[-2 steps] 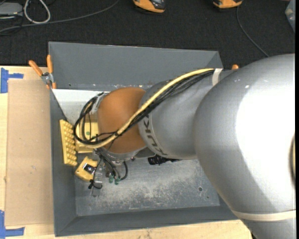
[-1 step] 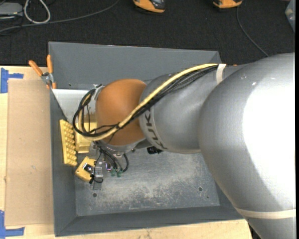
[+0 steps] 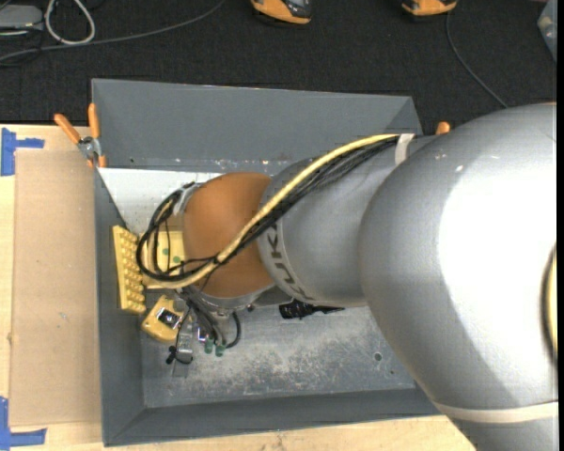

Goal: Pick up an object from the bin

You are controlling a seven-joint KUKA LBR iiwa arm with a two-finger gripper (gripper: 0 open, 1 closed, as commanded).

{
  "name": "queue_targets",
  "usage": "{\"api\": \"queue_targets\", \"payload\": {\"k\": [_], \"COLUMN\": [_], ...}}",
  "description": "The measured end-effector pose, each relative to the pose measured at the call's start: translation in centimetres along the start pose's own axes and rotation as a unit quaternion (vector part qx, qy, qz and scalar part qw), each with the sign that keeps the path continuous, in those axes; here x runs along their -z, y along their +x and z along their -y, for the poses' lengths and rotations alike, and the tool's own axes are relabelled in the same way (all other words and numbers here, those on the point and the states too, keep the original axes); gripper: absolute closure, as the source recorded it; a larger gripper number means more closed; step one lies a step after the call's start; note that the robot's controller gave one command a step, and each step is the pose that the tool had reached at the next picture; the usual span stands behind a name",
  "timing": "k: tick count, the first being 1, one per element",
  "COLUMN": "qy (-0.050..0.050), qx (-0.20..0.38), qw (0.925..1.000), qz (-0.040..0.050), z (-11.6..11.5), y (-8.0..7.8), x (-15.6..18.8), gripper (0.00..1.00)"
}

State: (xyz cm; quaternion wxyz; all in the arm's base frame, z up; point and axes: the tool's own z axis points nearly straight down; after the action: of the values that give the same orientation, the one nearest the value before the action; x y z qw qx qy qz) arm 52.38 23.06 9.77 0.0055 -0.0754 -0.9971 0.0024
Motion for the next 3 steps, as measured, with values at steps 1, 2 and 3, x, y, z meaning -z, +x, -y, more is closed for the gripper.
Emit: {"api": "queue_targets", "payload": {"k": [1, 2, 3], "qy": [-0.005, -0.01, -0.011], "qx": [-0.018, -0.072, -0.073], "qw": [0.9998, 0.9973, 0.9972], "qz": [-0.0014, 0.0123, 0.0123], "z": [-0.52, -1.43, -1.42], "y": [-1.13, -1.25, -1.25], "x": [-1.92, -1.59, -1.59], "gripper": [0.0, 1.0, 1.0]}}
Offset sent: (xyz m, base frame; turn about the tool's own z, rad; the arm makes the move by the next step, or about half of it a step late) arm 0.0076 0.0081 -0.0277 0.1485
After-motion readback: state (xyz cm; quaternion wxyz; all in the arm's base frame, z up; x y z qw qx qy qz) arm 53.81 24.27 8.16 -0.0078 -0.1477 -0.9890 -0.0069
